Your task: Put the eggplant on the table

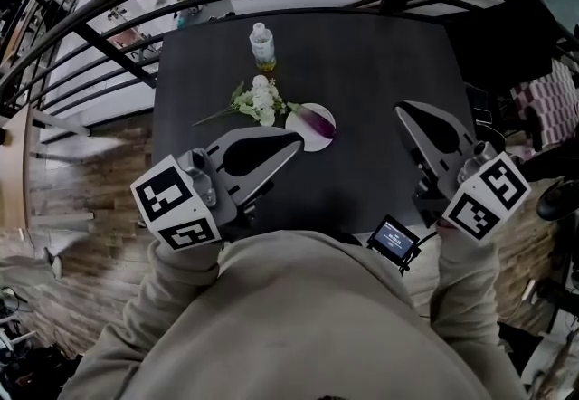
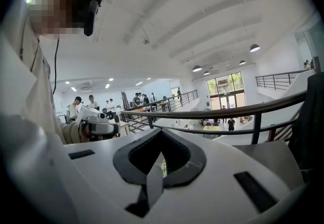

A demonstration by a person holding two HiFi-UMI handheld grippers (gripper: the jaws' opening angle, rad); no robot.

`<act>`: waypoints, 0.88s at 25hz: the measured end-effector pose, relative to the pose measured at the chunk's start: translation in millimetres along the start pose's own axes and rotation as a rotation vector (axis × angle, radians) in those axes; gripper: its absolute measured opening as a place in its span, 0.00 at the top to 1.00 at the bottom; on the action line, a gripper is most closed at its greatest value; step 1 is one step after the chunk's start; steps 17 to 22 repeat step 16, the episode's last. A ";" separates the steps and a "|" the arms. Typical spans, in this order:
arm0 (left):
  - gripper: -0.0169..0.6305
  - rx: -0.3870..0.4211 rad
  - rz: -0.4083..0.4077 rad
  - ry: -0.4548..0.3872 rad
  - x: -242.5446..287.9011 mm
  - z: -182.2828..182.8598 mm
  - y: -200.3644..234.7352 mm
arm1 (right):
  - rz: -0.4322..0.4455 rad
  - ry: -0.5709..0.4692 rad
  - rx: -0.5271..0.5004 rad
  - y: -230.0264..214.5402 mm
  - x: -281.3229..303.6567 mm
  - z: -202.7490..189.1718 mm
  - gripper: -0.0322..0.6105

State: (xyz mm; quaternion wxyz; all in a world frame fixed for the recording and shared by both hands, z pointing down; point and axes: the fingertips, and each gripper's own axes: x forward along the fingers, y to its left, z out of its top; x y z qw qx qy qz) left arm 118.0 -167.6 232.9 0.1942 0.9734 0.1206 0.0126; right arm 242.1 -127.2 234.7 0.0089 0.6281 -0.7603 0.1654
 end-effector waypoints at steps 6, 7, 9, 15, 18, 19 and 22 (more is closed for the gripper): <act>0.96 0.005 -0.004 0.004 5.6 -1.5 -5.8 | 0.010 -0.007 0.005 1.8 -3.6 -0.2 0.93; 0.96 0.004 -0.005 0.005 6.1 -2.0 -6.6 | 0.011 -0.008 0.006 1.7 -3.5 -0.2 0.93; 0.96 0.002 -0.005 0.007 7.5 -3.0 -8.3 | 0.015 -0.009 0.007 1.6 -3.8 0.4 0.93; 0.96 -0.001 -0.001 0.006 8.9 -3.2 -9.4 | 0.027 -0.010 0.007 3.0 -3.2 2.1 0.93; 0.96 -0.002 0.000 0.006 9.1 -3.5 -9.6 | 0.028 -0.009 0.006 3.3 -3.2 2.1 0.93; 0.96 -0.002 0.000 0.006 9.1 -3.5 -9.6 | 0.028 -0.009 0.006 3.3 -3.2 2.1 0.93; 0.96 -0.002 0.000 0.006 9.1 -3.5 -9.6 | 0.028 -0.009 0.006 3.3 -3.2 2.1 0.93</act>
